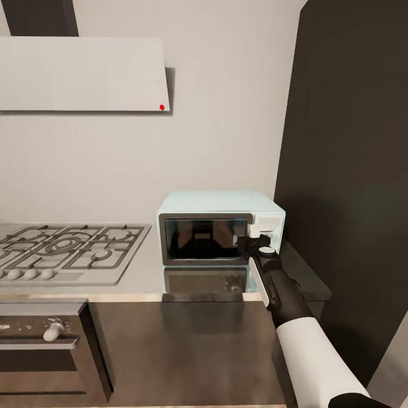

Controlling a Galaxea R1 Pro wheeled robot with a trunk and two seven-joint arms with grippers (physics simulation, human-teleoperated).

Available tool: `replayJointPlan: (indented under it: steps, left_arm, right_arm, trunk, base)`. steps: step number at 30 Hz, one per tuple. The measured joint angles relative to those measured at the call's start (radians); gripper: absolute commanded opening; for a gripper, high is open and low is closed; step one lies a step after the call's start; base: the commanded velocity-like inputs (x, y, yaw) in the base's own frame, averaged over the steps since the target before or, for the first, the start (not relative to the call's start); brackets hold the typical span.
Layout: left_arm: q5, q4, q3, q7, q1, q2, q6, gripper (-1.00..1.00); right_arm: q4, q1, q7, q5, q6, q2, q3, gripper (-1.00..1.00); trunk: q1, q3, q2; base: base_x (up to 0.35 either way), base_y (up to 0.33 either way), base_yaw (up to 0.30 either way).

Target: In the kitchen, take the popcorn bag from the countertop, put it into the microwave, and heat it until the popcorn is cooked so the cooked popcorn ends up inside the bag.

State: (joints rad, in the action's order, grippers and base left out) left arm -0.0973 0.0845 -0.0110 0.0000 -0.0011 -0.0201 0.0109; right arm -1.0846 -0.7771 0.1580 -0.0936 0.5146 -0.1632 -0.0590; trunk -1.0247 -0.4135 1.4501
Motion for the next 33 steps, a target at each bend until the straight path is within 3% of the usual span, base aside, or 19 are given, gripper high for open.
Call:
replayJointPlan:
  steps: [11, 16, 30, 32, 33]
  left_arm:
    - [0.0, 0.0, 0.0, 0.0, 0.0, 0.0, 0.0, 1.0]
    - [-0.003, 0.003, -0.003, 0.0, 0.0, 0.003, 0.001, 1.0]
    - [-0.003, 0.003, -0.002, 0.0, 0.0, 0.003, 0.003, 1.0]
    - [-0.003, 0.003, -0.002, 0.0, 0.0, 0.003, 0.003, 1.0]
    - [-0.003, 0.003, -0.002, 0.0, 0.0, 0.003, 0.003, 1.0]
  right_arm:
    - [-0.052, 0.035, -0.002, 0.008, 0.003, 0.0, -0.001, 1.0]
    - [-0.053, 0.033, 0.002, -0.001, 0.01, -0.002, -0.005, 1.0]
    - [-0.054, 0.033, -0.004, 0.022, 0.011, 0.007, -0.007, 1.0]
    - [-0.054, 0.033, -0.006, 0.02, 0.012, 0.007, -0.006, 1.0]
    - [-0.053, 0.033, -0.008, 0.0, 0.008, 0.007, -0.011, 1.0]
  trunk:
    - [0.0, 0.0, 0.0]
    - [0.0, 0.0, -0.001]
    - [0.0, 0.0, -0.001]
    - [0.0, 0.0, -0.001]
    - [0.0, 0.0, -0.001]
  base:
    - [0.039, 0.0, 0.0]
    - [0.0, 0.0, 0.0]
    - [0.0, 0.0, 0.0]
    - [0.0, 0.0, 0.0]
    - [0.0, 0.0, 0.0]
